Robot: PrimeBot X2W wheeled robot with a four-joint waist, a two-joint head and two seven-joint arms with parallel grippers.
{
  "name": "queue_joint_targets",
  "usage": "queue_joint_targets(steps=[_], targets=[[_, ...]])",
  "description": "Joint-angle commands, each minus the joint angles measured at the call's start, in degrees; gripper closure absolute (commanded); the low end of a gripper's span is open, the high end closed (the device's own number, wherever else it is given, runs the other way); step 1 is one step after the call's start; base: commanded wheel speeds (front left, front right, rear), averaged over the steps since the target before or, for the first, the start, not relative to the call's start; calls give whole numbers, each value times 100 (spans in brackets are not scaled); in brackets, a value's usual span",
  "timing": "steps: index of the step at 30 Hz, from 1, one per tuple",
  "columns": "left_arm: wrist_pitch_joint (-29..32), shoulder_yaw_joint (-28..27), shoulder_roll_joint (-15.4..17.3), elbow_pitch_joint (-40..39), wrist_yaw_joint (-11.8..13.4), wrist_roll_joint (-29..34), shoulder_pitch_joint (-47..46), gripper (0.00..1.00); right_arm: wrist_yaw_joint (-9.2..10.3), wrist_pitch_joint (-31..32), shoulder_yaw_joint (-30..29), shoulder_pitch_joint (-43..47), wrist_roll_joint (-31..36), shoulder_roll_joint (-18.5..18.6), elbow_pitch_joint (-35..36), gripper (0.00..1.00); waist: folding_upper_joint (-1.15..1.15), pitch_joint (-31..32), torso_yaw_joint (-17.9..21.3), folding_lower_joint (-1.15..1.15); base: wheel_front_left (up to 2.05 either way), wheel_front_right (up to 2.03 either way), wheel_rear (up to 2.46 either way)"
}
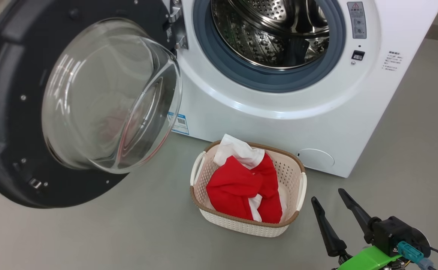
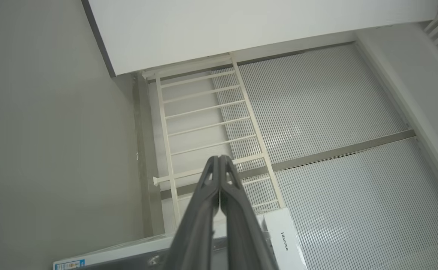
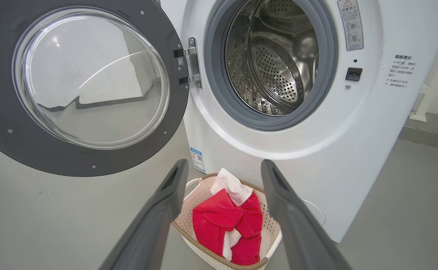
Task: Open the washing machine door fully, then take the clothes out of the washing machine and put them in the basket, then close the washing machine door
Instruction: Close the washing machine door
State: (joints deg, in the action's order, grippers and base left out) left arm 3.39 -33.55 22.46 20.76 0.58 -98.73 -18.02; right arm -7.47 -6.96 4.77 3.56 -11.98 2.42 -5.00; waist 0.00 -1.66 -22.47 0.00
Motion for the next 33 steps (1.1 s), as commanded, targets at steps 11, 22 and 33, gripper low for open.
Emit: queue_joint_targets(steps=[11,22,33], targets=[[805,691,599,840,110,222,-725,100,-2,92,198,-373,137,45,237,0,0,-190,272,0,0,0,0],[1224,1020,654,1469,-121,316,-959,100,-2,68,217,-406,106,45,199,0,0,-257,480,0,0,0,0],[1916,1008,736,1445,-463,91,-720,100,-2,0,251,-442,60,45,147,0,0,-241,608,0,0,0,0]])
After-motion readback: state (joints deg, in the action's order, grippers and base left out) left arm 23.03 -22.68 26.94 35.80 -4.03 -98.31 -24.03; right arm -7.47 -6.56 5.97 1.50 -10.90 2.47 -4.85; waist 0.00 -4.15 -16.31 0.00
